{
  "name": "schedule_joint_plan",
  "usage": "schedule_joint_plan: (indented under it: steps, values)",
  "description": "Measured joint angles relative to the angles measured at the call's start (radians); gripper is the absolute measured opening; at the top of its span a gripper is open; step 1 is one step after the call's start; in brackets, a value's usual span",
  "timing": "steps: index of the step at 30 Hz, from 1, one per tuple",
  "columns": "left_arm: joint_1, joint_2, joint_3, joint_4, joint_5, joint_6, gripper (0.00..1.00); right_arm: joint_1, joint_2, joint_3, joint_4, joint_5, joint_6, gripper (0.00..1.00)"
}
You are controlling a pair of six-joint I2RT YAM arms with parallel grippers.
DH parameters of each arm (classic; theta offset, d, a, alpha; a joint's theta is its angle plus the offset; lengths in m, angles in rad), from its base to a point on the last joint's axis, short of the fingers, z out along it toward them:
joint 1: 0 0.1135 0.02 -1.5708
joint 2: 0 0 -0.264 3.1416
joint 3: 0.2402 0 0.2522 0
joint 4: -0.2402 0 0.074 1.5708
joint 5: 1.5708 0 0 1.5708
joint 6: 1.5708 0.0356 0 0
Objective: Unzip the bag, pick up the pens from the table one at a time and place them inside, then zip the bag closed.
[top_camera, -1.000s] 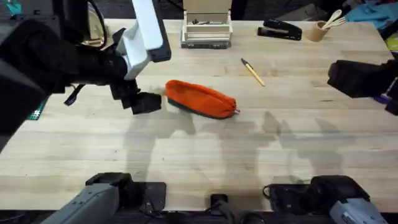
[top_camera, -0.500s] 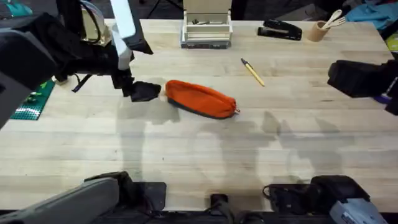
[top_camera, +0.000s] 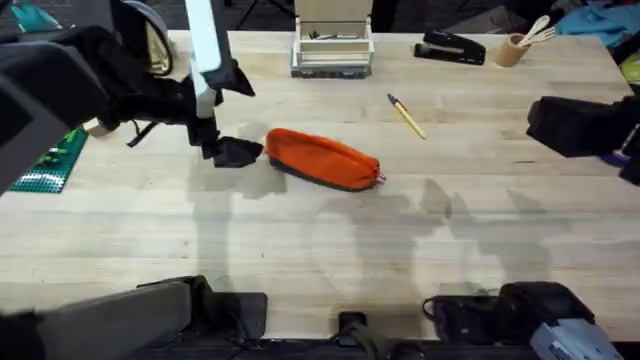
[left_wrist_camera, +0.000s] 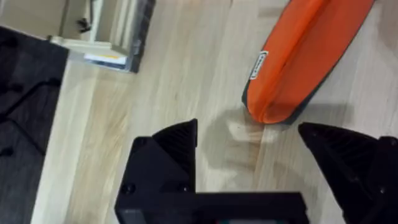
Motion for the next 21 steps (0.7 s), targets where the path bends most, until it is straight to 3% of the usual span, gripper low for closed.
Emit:
schedule_joint_plan:
  steps: [10,21]
  values:
    - [0.000,0.154,0.000,0.025,0.160,0.115,0.993,0.000,0.000,0.000,0.000,0.000,0.019,0.998]
    - [0.000,0.275,0.000,0.013,0.295,0.132,0.993,0.000,0.000,0.000,0.000,0.000,0.020,0.998]
